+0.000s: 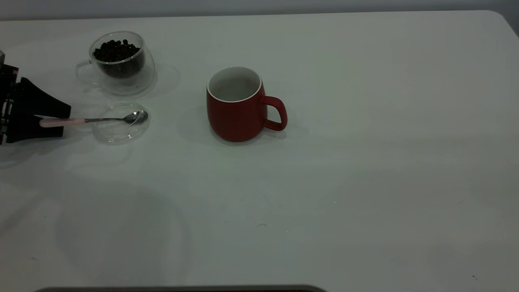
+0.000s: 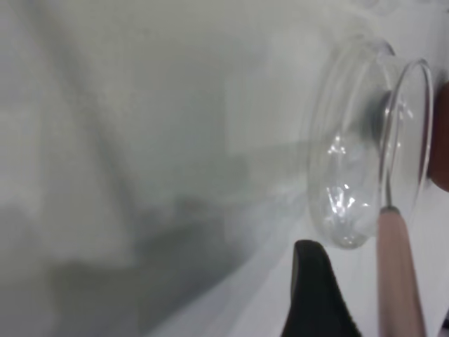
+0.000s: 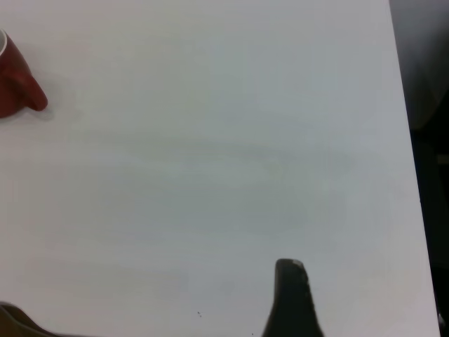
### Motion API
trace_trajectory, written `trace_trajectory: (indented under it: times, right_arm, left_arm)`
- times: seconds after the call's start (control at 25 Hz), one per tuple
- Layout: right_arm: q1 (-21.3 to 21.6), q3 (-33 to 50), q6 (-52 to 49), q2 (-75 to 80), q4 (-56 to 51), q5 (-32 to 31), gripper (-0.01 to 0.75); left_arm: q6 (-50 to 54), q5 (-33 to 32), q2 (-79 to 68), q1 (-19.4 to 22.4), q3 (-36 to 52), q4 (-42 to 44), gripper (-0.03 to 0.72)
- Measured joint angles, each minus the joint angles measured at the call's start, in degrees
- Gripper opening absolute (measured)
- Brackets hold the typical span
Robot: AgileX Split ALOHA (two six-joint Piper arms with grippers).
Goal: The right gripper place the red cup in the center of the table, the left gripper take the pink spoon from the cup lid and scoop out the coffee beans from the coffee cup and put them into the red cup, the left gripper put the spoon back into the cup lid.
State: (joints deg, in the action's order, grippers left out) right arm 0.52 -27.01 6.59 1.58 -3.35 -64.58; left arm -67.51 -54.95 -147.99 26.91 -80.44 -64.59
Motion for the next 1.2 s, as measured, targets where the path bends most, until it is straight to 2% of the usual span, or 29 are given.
trace_trajectory:
  times: [0.32,0.6,0.76,0.88,1.0,1.2]
  right_arm:
    - [0.00,0.00,0.00,0.00,0.00,0.00,0.591]
    - [0.00,0.00,0.00,0.00,0.00,0.00,0.591]
    - [0.00,0.00,0.00,0.00,0.00,0.00,0.591]
    - [0.00,0.00,0.00,0.00,0.00,0.00,0.591]
    - [0.00,0.00,0.00,0.00,0.00,0.00,0.591]
    - [0.00,0.00,0.00,0.00,0.00,0.00,0.591]
  left_arm:
    - [5.33,1.47,2.47,0.05,-6.50,7.30,0.517]
    - [11.97,-6.48,3.74,-0.89,-16.18,10.14,0.517]
    - [19.56,-7.62,5.96,-5.95,-18.80,17.85,0.517]
    - [26.06,-9.00,9.38,-11.70,-21.31,25.24,0.517]
    - [34.46,-11.76,13.56,-17.96,-25.00,35.52,0.517]
    - [47.65,-12.09,19.42,-27.67,-31.06,52.85,0.517]
